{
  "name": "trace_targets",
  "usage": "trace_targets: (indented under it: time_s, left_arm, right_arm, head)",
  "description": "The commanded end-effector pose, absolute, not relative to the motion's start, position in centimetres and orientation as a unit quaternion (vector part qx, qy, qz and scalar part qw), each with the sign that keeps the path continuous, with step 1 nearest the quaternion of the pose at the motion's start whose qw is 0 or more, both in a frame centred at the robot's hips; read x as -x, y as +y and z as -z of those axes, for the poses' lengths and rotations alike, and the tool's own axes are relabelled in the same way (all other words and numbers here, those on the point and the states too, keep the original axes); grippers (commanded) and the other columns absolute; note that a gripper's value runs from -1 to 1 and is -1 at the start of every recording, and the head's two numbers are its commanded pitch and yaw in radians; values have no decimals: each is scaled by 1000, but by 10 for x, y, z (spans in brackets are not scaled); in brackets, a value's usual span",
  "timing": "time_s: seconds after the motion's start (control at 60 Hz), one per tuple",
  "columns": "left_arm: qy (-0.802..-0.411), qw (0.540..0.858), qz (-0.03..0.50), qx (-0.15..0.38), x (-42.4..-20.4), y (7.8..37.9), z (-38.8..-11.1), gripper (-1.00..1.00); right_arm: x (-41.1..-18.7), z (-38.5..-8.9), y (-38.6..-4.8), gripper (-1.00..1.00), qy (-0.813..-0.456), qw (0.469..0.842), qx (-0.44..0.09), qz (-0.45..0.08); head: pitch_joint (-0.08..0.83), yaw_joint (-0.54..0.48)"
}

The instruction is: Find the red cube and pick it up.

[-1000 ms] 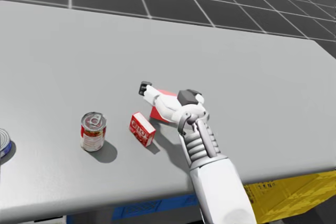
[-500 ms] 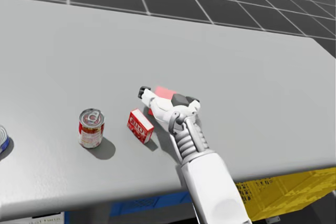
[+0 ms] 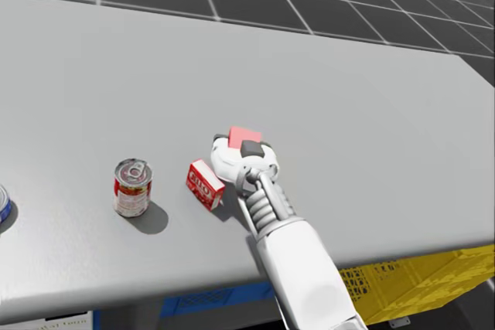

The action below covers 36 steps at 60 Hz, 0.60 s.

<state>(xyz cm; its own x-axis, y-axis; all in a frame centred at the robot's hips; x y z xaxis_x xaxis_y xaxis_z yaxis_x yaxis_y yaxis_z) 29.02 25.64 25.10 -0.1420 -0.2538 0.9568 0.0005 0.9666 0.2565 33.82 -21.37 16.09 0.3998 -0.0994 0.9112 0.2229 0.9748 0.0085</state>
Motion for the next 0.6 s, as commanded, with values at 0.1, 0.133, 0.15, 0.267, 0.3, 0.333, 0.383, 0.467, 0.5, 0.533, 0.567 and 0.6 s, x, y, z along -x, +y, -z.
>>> trace_targets:
  time_s: [0.1,0.133,0.15,0.267,0.3,0.333,0.383,0.467,0.5,0.533,0.567,0.6]
  left_arm:
    - [-749,649,98,-85,-290,256,-251,-1000]
    - [-749,649,98,-85,-290,256,-251,-1000]
    - [-749,649,98,-85,-290,256,-251,-1000]
    - [-749,650,98,-85,-290,255,-251,-1000]
    - [-749,650,98,-86,-290,255,-250,-1000]
    - [-749,650,98,-86,-290,255,-250,-1000]
    - [-749,650,97,-86,-290,255,-250,-1000]
    - [-749,649,96,-86,-290,256,-250,-1000]
    - [-749,649,96,-86,-290,256,-250,-1000]
    - [-750,649,96,-86,-290,256,-250,-1000]
    - [-750,648,96,-87,-290,256,-250,-1000]
    - [-751,648,96,-87,-290,256,-250,-1000]
  right_arm:
    - [-332,-147,-196,1000,-482,867,47,115]
    - [-332,-147,-196,1000,-482,867,46,115]
    - [-332,-146,-196,1000,-482,868,45,115]
    - [-331,-145,-197,1000,-480,868,42,115]
    - [-331,-144,-197,1000,-480,868,42,115]
    - [-330,-144,-198,1000,-480,868,42,115]
    - [-330,-144,-198,1000,-481,868,42,115]
    - [-330,-143,-198,1000,-482,868,42,113]
    - [-330,-144,-198,1000,-484,867,42,112]
    - [-330,-147,-198,1000,-487,866,39,110]
    - [-328,-154,-198,1000,-494,862,36,108]
    - [-328,-159,-197,1000,-499,859,34,107]
  head:
    - [616,-400]
    - [603,-400]
    - [582,-401]
    - [473,-404]
    - [450,-405]
    - [406,-408]
    - [377,-409]
    - [314,-412]
    - [306,-411]
    - [294,-410]
    - [286,-409]
    - [284,-408]
